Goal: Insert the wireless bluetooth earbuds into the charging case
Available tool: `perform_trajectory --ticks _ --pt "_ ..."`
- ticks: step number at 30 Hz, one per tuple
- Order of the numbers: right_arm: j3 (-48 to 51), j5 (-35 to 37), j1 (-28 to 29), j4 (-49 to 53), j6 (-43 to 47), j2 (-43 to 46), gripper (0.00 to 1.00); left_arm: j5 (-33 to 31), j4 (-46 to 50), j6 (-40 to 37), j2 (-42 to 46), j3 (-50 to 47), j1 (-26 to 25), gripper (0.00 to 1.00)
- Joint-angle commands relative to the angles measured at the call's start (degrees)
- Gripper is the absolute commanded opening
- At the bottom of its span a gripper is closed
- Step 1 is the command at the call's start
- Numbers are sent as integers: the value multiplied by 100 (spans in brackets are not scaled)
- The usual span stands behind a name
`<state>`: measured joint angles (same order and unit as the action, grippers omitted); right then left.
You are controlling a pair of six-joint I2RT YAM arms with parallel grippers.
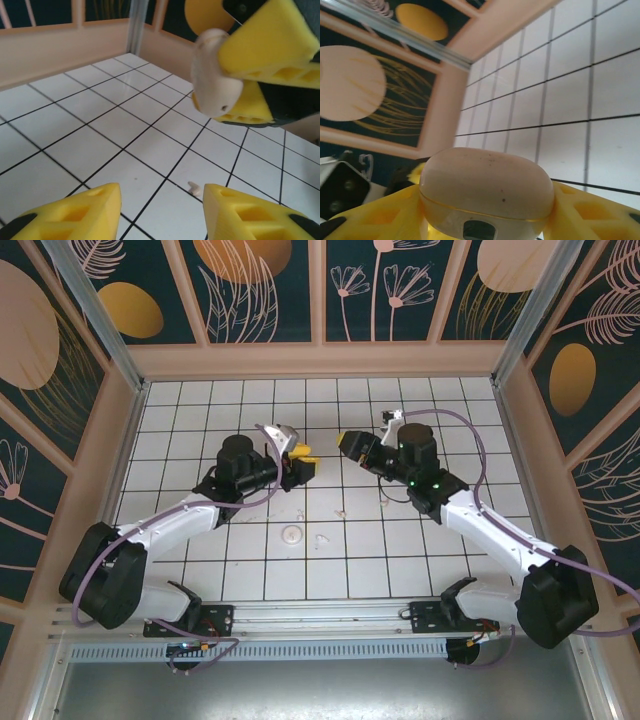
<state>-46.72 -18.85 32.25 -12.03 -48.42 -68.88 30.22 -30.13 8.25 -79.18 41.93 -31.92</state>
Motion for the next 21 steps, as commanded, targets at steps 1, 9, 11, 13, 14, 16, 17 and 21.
perform_trajectory --ticks 1,9,11,13,14,16,17,21 --pt "164 -552 50 -1020 -236 58 54 182 -401 -153 -54 240 -95 48" --pt "356 -845 208 -1618 -610 -127 54 225 -735 -44 34 202 -217 50" --pt "378 -890 234 -1709 -666 -163 54 222 -765 -35 40 210 -231 50" --pt "385 -939 247 -1802 -711 -186 55 229 -816 -18 36 210 -247 51" --pt "378 -953 255 -1826 -728 -196 55 234 -843 -3 25 217 -253 51" --pt "374 -978 272 -1852 -756 -224 55 255 -892 28 2 227 -276 51" --pt "374 -984 272 -1853 -756 -229 55 265 -930 53 -3 243 -288 51" --pt "391 -980 290 -1857 -766 -255 55 309 -1140 182 -32 243 -314 52"
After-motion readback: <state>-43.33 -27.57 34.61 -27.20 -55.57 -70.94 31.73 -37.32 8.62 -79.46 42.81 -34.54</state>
